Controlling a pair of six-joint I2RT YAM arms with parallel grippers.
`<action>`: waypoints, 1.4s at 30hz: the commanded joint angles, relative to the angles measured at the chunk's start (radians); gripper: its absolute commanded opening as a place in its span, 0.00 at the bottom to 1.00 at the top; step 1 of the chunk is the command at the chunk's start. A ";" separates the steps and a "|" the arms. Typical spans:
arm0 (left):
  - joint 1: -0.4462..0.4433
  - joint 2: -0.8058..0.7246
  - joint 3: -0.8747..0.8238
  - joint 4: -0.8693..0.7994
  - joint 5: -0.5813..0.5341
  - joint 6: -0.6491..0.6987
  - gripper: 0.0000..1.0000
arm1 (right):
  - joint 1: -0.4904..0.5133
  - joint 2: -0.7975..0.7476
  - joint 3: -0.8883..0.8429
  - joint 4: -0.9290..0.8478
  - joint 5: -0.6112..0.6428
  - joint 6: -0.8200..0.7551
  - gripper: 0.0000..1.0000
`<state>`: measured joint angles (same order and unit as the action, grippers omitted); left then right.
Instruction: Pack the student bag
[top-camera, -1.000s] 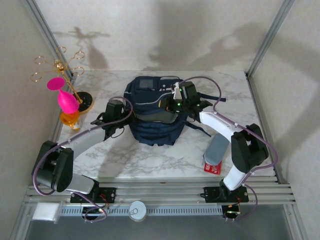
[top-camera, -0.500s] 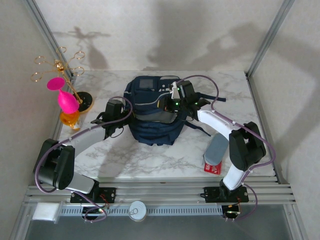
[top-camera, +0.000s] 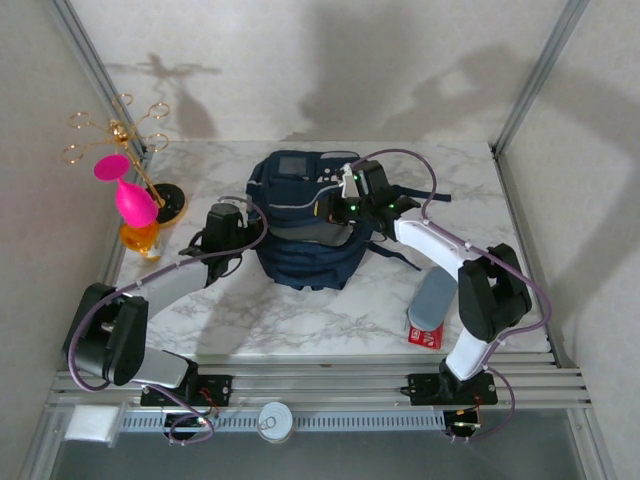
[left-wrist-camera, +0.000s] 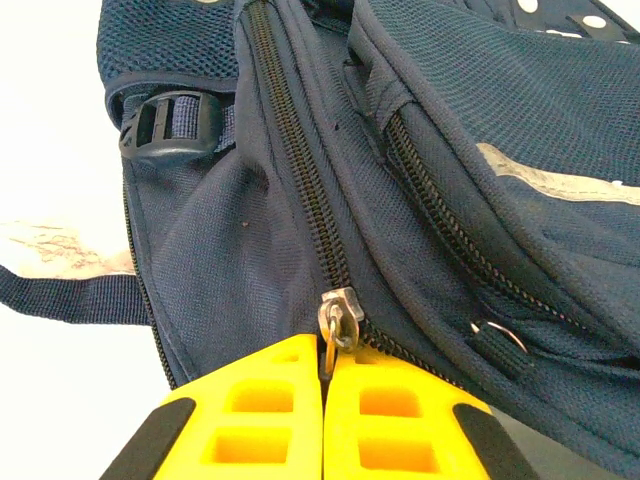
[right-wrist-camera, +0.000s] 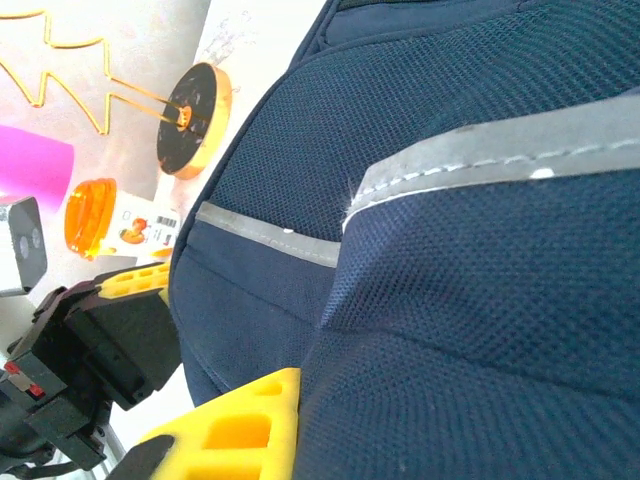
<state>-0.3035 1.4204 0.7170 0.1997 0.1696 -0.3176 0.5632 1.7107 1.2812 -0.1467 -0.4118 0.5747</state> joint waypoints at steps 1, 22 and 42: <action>0.087 -0.018 0.016 -0.051 -0.186 -0.041 0.17 | -0.013 -0.066 0.017 -0.163 -0.023 -0.083 0.32; -0.489 -0.286 -0.107 -0.114 -0.146 -0.547 0.68 | -0.466 -0.721 -0.463 -0.549 0.409 0.144 0.99; -0.694 0.252 0.155 0.179 -0.015 -0.600 0.70 | -0.458 -0.673 -0.776 -0.216 0.155 0.330 0.99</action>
<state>-0.9932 1.6367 0.8280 0.2829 0.1005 -0.8845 0.0586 1.0454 0.5018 -0.4450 -0.1894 0.8383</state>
